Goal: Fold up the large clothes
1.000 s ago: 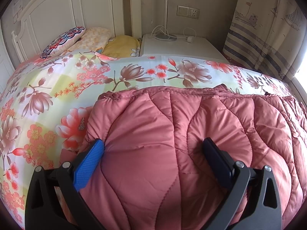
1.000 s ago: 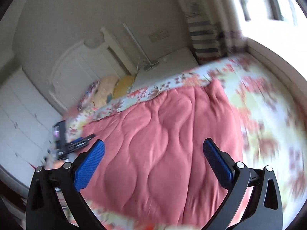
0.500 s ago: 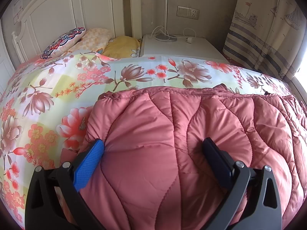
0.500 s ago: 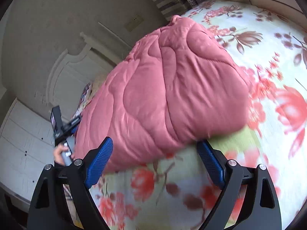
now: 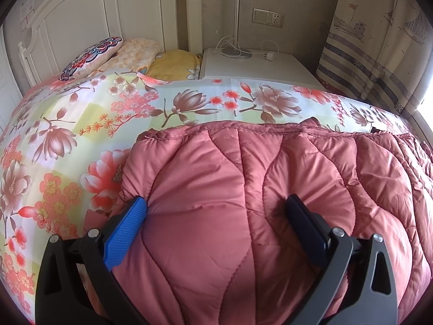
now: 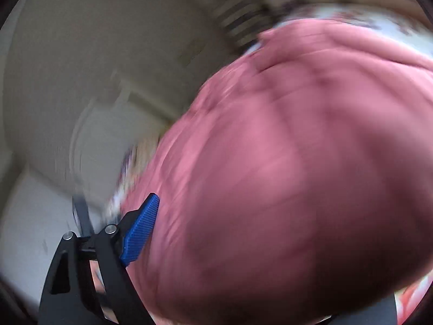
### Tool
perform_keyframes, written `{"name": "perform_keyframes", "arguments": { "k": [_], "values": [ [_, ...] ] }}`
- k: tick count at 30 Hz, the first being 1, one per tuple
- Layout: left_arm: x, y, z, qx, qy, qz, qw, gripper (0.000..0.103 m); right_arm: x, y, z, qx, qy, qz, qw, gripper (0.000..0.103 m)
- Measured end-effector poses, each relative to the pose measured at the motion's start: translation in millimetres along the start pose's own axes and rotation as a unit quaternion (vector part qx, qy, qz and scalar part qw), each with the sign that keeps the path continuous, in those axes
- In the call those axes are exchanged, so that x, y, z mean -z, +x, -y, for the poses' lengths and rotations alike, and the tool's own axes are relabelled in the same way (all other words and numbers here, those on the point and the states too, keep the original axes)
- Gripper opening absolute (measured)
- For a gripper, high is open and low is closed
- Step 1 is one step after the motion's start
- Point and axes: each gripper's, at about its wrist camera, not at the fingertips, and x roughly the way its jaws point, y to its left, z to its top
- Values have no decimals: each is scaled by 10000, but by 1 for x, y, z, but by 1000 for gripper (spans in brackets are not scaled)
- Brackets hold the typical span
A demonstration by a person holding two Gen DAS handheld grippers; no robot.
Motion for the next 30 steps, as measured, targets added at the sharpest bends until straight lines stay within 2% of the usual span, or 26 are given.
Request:
{"name": "perform_keyframes", "arguments": {
  "k": [1,2,3,4,5,7,10,15,17,19,22,24,26,27,28,29,30],
  "values": [
    [0,0,0,-3,-3,-2,10000,101,-10,-5,13,-22,474,297,9984,76],
    [-1,1,-1,-34,-27,-13,10000,101,-17,-4,17,-29,701,373,9968,77],
    [-1,1,-2,-62,-51,-17,10000,101,-22,3,15,-49,668,285,9973,81],
    [0,1,-3,-92,-87,-15,9999,101,-23,8,10,-43,517,244,9984,78],
    [0,0,-3,-117,-109,-12,9999,101,-22,12,7,-1,353,227,9991,74],
    [3,-3,-3,-198,-125,4,9997,101,-18,21,5,67,89,124,9999,49],
    [12,-12,1,-289,-21,41,9996,101,-14,15,17,-362,399,37,9985,34],
    [32,-32,14,-336,391,79,9986,101,2,-25,19,-557,220,178,9980,33],
    [34,-47,21,-649,463,88,9968,101,10,-41,22,-541,123,204,9983,33],
    [35,-72,33,-930,416,399,9940,101,19,-56,20,-426,-232,337,9983,33],
    [33,-113,68,-842,607,966,9899,101,21,-63,17,-364,-456,438,9973,33],
    [33,-127,105,-1197,1175,1324,9769,101,19,-63,16,-366,-476,466,9971,33],
    [41,-117,137,-1356,1748,1322,9662,101,22,-66,12,-349,-522,488,9968,33],
    [47,-105,147,-1396,1944,1161,9640,101,21,-67,11,-340,-540,509,9967,33],
    [59,-80,161,-1478,2233,791,9602,101,31,-76,13,-340,-563,529,9964,33],
    [69,-64,165,-1432,2253,689,9613,101,31,-78,10,-336,-595,560,9961,33],
    [73,-62,162,-1365,2066,859,9651,101,33,-80,5,-346,-645,585,9956,33]
  ]
}}
